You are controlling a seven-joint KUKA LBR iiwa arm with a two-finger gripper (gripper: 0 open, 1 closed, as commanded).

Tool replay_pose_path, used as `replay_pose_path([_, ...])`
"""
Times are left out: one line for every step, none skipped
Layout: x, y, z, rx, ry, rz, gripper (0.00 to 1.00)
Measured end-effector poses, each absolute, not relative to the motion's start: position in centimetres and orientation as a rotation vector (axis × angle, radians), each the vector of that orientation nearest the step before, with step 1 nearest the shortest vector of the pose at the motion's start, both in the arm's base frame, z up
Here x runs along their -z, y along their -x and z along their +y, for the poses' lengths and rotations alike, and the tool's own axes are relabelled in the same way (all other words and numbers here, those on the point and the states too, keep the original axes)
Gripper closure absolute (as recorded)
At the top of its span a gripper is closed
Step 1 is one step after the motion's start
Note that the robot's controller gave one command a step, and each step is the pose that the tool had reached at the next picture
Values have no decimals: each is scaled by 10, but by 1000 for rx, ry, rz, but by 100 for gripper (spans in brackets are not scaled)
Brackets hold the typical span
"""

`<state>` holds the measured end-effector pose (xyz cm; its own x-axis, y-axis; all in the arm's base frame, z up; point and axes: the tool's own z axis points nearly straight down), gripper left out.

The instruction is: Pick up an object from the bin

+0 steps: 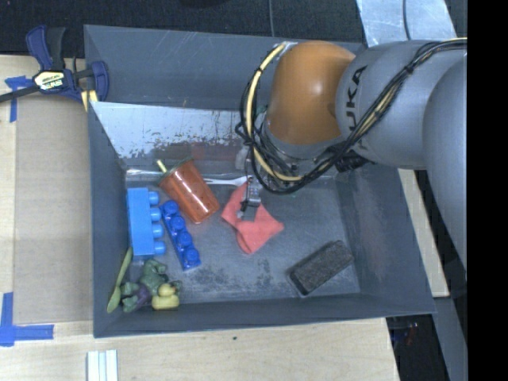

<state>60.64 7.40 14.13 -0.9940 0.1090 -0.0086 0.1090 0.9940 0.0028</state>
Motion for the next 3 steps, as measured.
replay_pose_path([-104,-599,55,-2,-537,3089,0])
replay_pose_path([-94,-598,56,-2,-273,3122,0])
replay_pose_path([-77,-591,50,1,-617,3076,100])
